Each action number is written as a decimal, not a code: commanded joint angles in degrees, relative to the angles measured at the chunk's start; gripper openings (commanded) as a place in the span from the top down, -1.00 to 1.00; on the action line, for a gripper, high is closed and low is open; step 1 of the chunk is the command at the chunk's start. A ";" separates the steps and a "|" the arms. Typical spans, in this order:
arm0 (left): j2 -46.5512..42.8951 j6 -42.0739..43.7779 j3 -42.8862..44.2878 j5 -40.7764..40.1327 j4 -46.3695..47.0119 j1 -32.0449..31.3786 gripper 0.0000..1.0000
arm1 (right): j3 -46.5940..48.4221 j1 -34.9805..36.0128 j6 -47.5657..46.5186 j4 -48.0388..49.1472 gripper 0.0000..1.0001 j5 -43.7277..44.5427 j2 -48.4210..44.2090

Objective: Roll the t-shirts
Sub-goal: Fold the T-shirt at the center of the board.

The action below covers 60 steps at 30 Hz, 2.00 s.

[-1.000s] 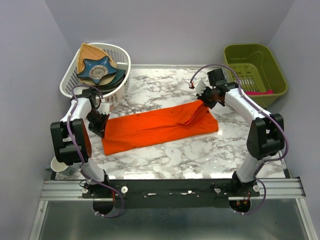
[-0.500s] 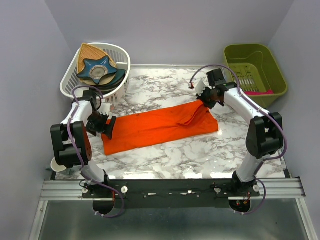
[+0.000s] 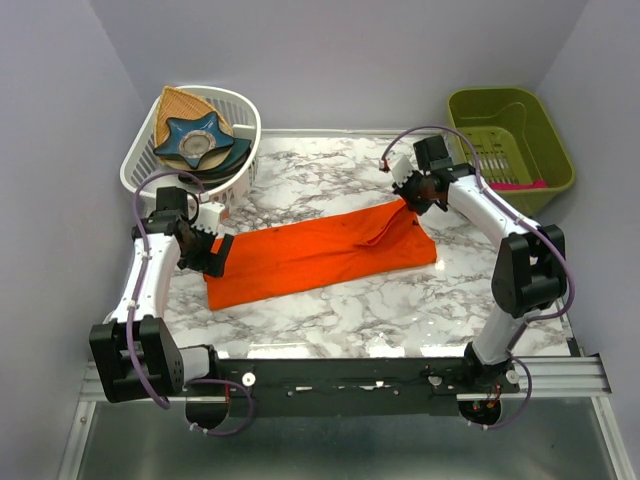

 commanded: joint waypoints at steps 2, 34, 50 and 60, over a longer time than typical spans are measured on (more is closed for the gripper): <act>1.36 1.34 -2.55 4.49 0.02 -2.65 -0.98 | 4.73 -0.26 8.39 4.58 0.34 1.73 2.63; 16.74 12.23 -5.36 -2.36 5.46 -11.00 1.00 | -12.92 -2.72 -11.82 -13.52 0.21 -0.99 2.98; 19.38 25.67 -10.54 -13.87 10.65 -11.00 1.00 | -13.45 -3.86 -17.89 -16.77 0.18 -2.83 -2.71; 13.49 22.88 -0.97 -0.27 1.78 -11.44 1.00 | -9.05 -5.35 -15.69 -16.16 0.19 -5.21 -3.17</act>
